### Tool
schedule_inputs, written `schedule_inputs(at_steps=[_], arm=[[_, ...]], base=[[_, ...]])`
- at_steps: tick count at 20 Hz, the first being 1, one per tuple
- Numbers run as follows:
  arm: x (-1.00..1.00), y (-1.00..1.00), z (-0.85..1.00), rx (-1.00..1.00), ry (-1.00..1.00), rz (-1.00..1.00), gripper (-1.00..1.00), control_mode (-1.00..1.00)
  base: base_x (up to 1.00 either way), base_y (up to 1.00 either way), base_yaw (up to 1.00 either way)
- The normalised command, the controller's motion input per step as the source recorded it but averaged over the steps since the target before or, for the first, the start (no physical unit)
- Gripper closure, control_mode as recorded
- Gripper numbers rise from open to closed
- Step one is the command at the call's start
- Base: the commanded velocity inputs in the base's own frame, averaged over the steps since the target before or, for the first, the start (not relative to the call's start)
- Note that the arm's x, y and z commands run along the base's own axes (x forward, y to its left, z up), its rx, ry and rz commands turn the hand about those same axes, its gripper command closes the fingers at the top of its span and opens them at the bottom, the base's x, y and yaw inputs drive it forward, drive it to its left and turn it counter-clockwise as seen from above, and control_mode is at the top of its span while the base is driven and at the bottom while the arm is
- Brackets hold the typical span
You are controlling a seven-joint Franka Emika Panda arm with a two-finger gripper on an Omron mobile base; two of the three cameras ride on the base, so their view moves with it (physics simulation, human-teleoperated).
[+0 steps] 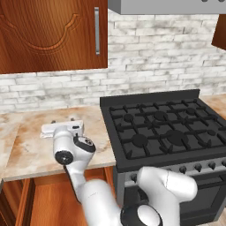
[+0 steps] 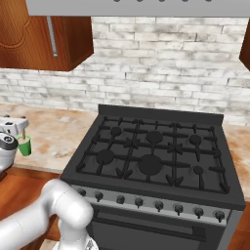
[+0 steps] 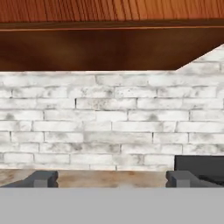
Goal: Pick up the straw from the left drawer and put it inside the smoothie cup.
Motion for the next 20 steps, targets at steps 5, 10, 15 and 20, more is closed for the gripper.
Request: schedule_inputs(at_steps=[5,10,15,20], arm=[[-0.42,-0.57,0.57,0.03,0.0,-0.01,-1.0,-1.0],[-0.31,-0.81,0.37,0.07,0.03,-0.03,-1.0,-1.0],[-0.17,-0.99,0.17,0.14,0.15,-0.06,-1.0,-1.0],[-0.16,-1.0,0.24,0.16,0.21,-0.04,-1.0,-1.0]], base=[[0.0,0.0,0.0],[0.0,0.0,0.0],[0.0,0.0,0.0],[0.0,0.0,0.0]])
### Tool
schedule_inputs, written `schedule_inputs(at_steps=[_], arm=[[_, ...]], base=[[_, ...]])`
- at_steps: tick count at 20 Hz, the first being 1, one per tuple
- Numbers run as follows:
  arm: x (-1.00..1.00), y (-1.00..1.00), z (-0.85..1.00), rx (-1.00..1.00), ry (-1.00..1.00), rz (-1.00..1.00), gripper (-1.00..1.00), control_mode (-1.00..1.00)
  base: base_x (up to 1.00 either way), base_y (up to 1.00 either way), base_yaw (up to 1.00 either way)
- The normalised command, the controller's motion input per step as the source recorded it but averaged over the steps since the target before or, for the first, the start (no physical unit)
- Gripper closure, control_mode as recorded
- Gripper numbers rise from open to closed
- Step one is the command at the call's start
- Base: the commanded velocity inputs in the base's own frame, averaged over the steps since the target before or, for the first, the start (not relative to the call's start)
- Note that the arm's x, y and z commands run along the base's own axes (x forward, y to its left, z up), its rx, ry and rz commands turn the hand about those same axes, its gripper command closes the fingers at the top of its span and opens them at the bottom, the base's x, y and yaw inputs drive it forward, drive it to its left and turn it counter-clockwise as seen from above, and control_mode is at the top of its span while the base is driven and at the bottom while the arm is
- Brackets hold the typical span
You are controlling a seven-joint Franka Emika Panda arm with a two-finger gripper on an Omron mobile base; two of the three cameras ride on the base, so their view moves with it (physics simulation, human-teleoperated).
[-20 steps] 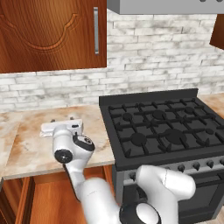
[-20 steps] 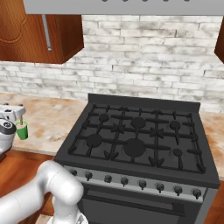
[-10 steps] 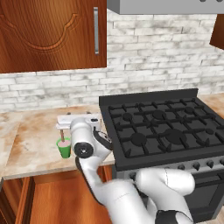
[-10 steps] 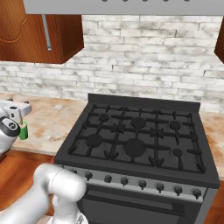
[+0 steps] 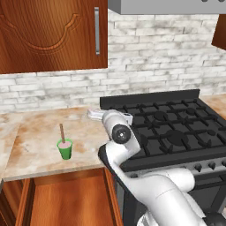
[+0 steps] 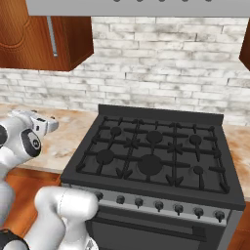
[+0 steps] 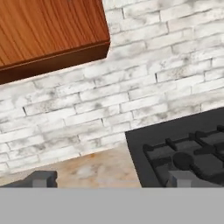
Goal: Pick up the straw from the left drawer and put it inside the smoothie cup.
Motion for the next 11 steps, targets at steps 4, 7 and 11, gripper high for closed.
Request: schedule_inputs(at_steps=[4,7,11], arm=[[-0.16,-0.96,0.23,0.16,0.27,-0.05,-1.0,-1.0],[-0.17,-0.92,0.05,0.17,0.28,-0.05,-1.0,-1.0],[-0.14,-0.9,0.01,0.18,0.3,-0.04,-1.0,-1.0]], base=[[0.0,0.0,0.0],[0.0,0.0,0.0],[0.0,0.0,0.0]])
